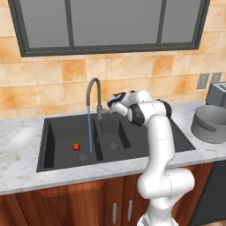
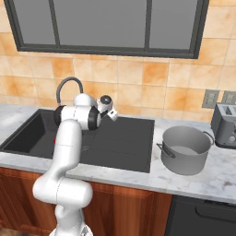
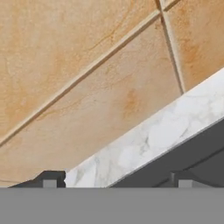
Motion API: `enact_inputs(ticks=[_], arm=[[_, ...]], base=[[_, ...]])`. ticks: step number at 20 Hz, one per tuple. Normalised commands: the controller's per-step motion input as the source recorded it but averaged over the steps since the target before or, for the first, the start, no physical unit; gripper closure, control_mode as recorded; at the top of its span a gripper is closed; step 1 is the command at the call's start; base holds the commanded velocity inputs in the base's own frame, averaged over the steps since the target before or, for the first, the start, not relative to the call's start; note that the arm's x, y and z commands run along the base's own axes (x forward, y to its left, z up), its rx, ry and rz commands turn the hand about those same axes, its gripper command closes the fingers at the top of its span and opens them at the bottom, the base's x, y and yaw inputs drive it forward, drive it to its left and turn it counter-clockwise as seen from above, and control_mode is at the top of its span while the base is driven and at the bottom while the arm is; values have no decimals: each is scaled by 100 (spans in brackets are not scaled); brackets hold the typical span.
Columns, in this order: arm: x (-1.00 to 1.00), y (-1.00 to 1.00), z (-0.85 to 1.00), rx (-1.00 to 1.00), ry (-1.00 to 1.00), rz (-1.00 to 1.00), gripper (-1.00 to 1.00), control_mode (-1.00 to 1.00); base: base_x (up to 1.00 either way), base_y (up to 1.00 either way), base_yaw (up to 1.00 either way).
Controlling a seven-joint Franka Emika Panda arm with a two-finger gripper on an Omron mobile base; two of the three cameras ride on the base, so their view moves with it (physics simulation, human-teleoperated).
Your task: Dump the tomato from the pot into the sink. Then turn on the water and wash the tomato. Then turn off the water and put the tomato back in the pot.
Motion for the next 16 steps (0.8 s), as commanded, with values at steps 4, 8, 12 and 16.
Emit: enact_inputs(ticks=[4, 8, 12, 16], arm=[[79, 2, -13, 0, 9, 0, -100, -100], [59, 23, -17, 0, 11, 5, -100, -100], [34, 30, -14, 4, 10, 11, -100, -100], [7, 27, -5, 4, 5, 11, -100, -100]], base=[[0, 0, 0], [0, 0, 0], [0, 0, 0], [0, 0, 0]])
